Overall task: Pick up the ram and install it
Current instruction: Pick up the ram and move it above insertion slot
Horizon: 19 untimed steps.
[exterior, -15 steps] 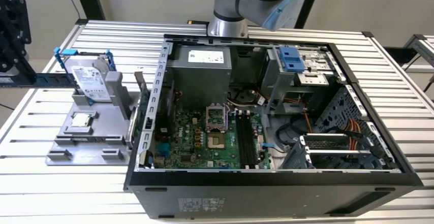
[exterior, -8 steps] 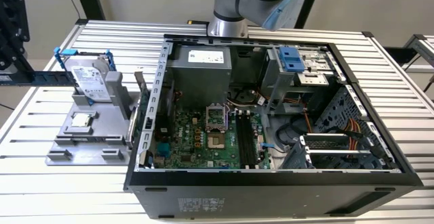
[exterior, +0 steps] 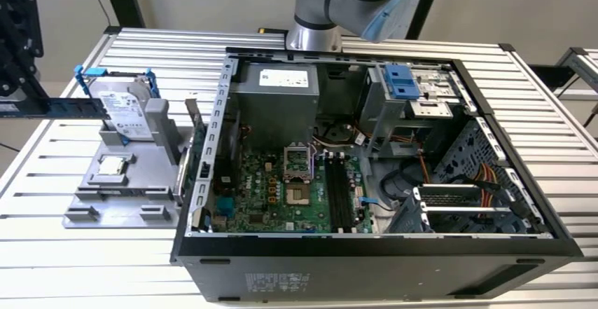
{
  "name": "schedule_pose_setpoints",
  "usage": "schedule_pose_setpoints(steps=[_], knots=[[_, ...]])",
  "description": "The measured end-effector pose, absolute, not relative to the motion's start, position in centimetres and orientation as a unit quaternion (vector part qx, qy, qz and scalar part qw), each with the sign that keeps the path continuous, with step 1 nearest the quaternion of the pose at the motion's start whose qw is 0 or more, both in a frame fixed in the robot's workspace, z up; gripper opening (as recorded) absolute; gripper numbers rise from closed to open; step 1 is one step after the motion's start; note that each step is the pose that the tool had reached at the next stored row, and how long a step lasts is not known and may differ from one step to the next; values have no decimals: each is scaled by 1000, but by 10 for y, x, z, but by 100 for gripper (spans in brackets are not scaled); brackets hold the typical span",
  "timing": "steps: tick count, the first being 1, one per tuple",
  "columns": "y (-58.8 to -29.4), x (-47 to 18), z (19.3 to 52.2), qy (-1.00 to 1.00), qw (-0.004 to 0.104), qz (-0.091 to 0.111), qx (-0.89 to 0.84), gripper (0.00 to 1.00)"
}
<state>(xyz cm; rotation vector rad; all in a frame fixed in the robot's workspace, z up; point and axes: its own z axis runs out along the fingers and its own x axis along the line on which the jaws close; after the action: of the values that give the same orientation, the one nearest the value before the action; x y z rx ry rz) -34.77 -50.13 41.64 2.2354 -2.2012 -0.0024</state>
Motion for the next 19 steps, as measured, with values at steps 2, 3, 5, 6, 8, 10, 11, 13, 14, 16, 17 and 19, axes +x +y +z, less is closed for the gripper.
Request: schedule_pose_setpoints(steps=[2,3,5,6,8,10,11,13,14,16,17,19], knots=[[-501,-345,416,-702,2,-1,713,0],[-501,-344,416,-702,2,-1,713,0],[-501,-341,416,-702,2,-1,713,0],[-501,-340,416,-702,2,-1,713,0],[-501,-337,416,-701,2,-1,713,0],[-501,-334,416,-701,2,-1,713,0],[-501,-332,416,-701,2,-1,713,0],[-501,-329,416,-700,2,-1,714,0],[-501,-328,416,-700,2,-1,714,0],[-501,-324,416,-699,2,-1,715,0],[-501,-323,416,-699,2,-1,715,0],[-501,-319,416,-699,2,-1,715,0]])
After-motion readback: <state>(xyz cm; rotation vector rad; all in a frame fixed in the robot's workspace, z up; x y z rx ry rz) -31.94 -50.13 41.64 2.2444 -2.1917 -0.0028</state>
